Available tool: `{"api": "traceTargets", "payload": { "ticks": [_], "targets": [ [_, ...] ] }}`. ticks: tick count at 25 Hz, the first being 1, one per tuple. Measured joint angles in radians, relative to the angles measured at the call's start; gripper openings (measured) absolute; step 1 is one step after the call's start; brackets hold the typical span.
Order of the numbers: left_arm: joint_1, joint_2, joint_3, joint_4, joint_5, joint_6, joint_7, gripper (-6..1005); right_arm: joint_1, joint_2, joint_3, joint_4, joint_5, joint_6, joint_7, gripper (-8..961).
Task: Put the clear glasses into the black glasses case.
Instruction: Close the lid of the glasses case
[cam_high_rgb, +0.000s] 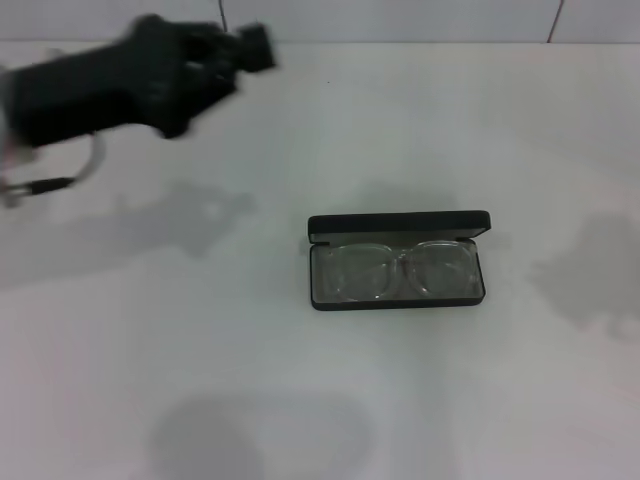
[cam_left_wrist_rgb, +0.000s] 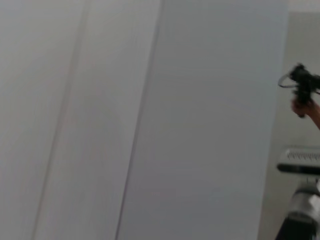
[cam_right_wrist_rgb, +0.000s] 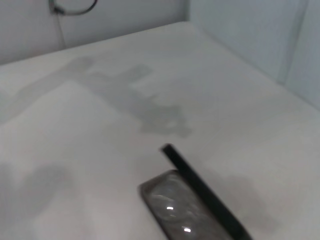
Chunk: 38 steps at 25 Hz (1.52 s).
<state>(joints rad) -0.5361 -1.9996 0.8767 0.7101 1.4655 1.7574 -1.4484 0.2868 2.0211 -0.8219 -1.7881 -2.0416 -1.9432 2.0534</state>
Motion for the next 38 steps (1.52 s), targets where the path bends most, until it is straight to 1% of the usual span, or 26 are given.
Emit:
{"api": "traceTargets", "payload": {
  "ticks": [1,2,3,4,5,6,7,8,9,11,13,16,21,24,27,29,38],
  "targets": [
    [-0.018,-0.015,0.001,-0.001,0.022,-0.012,-0.002,83,-0.001,0.0,0.022,0.009,0.0,-0.01,-0.007,103],
    [-0.032,-0.027,0.0,-0.001,0.046,-0.025,-0.005,83,-0.003,0.001,0.082,0.031,0.001,-0.032,-0.028,103],
    [-0.058,-0.048,0.001,-0.003,0.079,-0.046,-0.012,83,-0.004,0.001,0.142,0.059,0.003,-0.052,-0.05,103],
    [-0.082,-0.063,0.001,-0.011,0.118,-0.066,-0.018,83,-0.004,0.001,0.207,0.092,0.007,-0.071,-0.075,103],
    [-0.115,-0.075,0.001,-0.034,0.154,-0.09,-0.023,83,-0.005,0.0,0.248,0.114,0.009,-0.081,-0.091,103],
    [-0.139,-0.082,0.003,-0.056,0.175,-0.105,-0.025,93,-0.005,0.0,0.3,0.142,0.012,-0.096,-0.112,104],
    [-0.179,-0.085,0.008,-0.106,0.2,-0.131,-0.02,103,-0.006,-0.001,0.356,0.171,0.015,-0.113,-0.136,104],
    [-0.218,-0.086,0.018,-0.159,0.215,-0.162,-0.009,113,-0.006,-0.001,0.356,0.171,0.015,-0.113,-0.136,104],
    [-0.244,-0.086,0.033,-0.216,0.223,-0.196,0.005,123,-0.008,-0.002,0.477,0.228,0.017,-0.144,-0.186,104],
    [-0.288,-0.086,0.063,-0.27,0.227,-0.253,0.021,143,-0.009,-0.002,0.543,0.26,0.018,-0.164,-0.218,105],
    [-0.308,-0.087,0.108,-0.29,0.227,-0.299,0.028,148,-0.01,-0.003,0.623,0.308,0.02,-0.19,-0.255,105],
    [-0.317,-0.088,0.159,-0.294,0.22,-0.328,0.022,155,-0.022,-0.007,0.659,0.357,0.021,-0.2,-0.288,107],
    [-0.313,-0.086,0.169,-0.301,0.232,-0.384,0.016,161,-0.031,-0.008,0.663,0.413,0.022,-0.192,-0.319,110],
    [-0.312,-0.089,0.176,-0.318,0.253,-0.44,0.022,164,-0.027,-0.009,0.665,0.441,0.022,-0.186,-0.327,113],
    [-0.315,-0.094,0.214,-0.344,0.255,-0.517,0.039,168,-0.023,-0.01,0.666,0.462,0.023,-0.179,-0.335,115],
    [-0.316,-0.095,0.237,-0.354,0.252,-0.545,0.043,170,-0.021,-0.011,0.666,0.469,0.021,-0.172,-0.336,117],
    [-0.313,-0.096,0.249,-0.363,0.254,-0.548,0.045,180,-0.016,-0.016,0.664,0.517,0.019,-0.148,-0.35,124]
  ]
}}
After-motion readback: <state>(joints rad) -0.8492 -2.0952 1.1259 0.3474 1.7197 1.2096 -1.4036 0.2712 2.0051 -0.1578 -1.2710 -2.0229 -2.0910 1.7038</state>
